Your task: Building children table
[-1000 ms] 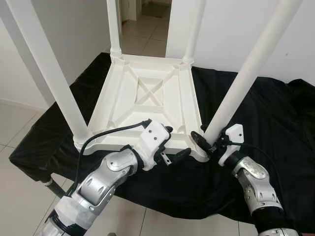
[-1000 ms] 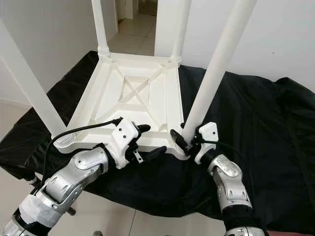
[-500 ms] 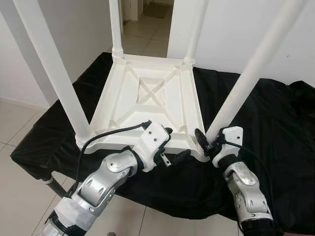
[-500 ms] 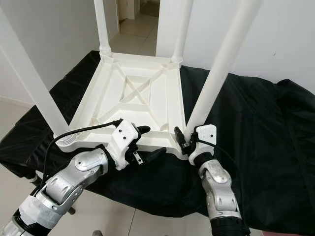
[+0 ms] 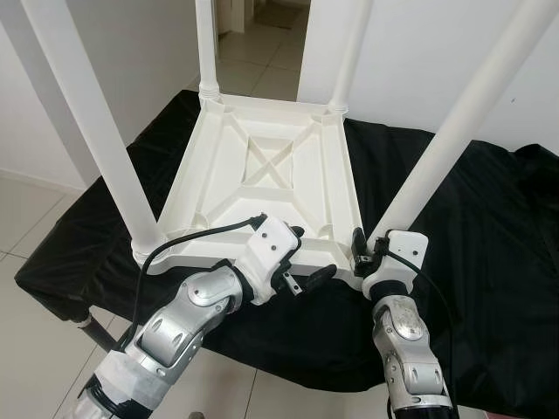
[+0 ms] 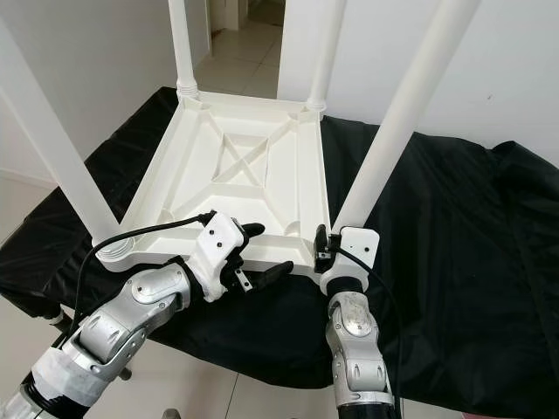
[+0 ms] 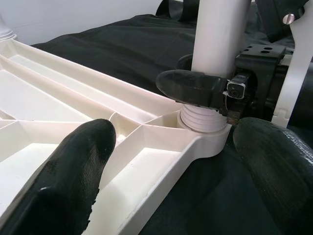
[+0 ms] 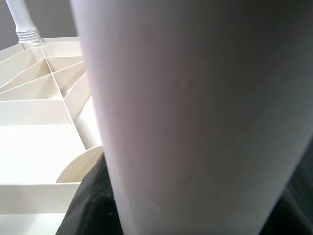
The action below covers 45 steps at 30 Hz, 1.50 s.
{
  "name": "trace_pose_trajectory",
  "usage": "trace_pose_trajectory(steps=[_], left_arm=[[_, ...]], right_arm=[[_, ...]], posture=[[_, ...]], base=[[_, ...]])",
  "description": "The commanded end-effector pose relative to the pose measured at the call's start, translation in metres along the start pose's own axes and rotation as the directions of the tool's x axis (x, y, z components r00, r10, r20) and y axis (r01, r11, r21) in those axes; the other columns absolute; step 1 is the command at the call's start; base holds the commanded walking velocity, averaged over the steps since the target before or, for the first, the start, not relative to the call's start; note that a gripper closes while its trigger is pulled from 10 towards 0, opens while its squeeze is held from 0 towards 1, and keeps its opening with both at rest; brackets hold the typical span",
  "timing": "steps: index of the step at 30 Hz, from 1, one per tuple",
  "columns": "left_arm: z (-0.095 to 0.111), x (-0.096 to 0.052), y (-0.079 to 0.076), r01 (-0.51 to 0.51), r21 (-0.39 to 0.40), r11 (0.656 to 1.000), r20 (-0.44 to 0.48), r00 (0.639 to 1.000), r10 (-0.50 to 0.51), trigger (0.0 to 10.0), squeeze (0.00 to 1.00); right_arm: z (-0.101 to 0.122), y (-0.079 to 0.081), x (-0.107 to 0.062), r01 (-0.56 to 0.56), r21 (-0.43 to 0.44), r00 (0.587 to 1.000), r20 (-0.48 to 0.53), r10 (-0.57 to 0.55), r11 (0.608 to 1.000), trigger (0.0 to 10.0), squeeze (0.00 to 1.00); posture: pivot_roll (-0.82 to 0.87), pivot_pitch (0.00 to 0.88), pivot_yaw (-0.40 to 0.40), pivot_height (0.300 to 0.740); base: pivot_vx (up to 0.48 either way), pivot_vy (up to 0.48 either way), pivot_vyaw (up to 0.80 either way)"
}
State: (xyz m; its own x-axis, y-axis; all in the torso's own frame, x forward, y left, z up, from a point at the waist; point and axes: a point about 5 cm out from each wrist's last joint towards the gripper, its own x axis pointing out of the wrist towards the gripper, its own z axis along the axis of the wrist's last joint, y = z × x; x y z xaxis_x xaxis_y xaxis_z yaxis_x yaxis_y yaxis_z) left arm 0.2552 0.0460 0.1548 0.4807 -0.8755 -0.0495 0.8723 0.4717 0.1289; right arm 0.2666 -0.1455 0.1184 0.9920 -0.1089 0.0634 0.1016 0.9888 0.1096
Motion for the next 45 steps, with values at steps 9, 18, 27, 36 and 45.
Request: trace_pose_trajectory(steps=[9, 18, 27, 36, 45], left_arm=[[0.002, -0.001, -0.003, 0.094, 0.007, 0.996, 0.001, 0.996, -0.094, 10.0, 0.00], [0.002, -0.002, -0.003, 0.092, 0.006, 0.996, 0.000, 0.996, -0.092, 10.0, 0.00], [0.001, -0.004, -0.004, 0.107, 0.009, 0.994, -0.008, 0.994, -0.107, 10.0, 0.00], [-0.001, -0.005, -0.009, 0.142, 0.008, 0.990, -0.017, 0.990, -0.142, 10.0, 0.00], [0.000, -0.001, -0.010, 0.149, 0.008, 0.989, -0.010, 0.989, -0.149, 10.0, 0.00]], right_arm=[[-0.007, -0.006, -0.003, 0.014, 0.035, 0.999, -0.047, -0.012, 0.999, 10.0, 1.00], [-0.001, -0.023, -0.002, -0.102, -0.010, 0.995, -0.014, 0.101, 0.995, 10.0, 1.00], [0.004, -0.039, 0.001, -0.276, -0.052, 0.961, -0.004, 0.277, 0.960, 10.0, 0.00], [0.009, -0.040, 0.009, -0.581, -0.063, 0.814, -0.052, 0.579, 0.811, 10.0, 0.00], [0.005, -0.041, 0.019, -0.696, -0.084, 0.718, -0.126, 0.685, 0.713, 10.0, 0.00]], posture=[[-0.05, 0.000, -0.054, 0.740], [-0.05, 0.000, -0.052, 0.740], [-0.05, 0.000, -0.047, 0.740], [-0.06, 0.000, -0.031, 0.740], [-0.06, 0.000, -0.033, 0.740]], base=[[0.000, 0.000, 0.00], [0.000, 0.000, 0.00], [0.000, 0.000, 0.00], [0.000, 0.000, 0.00], [0.000, 0.000, 0.00]])
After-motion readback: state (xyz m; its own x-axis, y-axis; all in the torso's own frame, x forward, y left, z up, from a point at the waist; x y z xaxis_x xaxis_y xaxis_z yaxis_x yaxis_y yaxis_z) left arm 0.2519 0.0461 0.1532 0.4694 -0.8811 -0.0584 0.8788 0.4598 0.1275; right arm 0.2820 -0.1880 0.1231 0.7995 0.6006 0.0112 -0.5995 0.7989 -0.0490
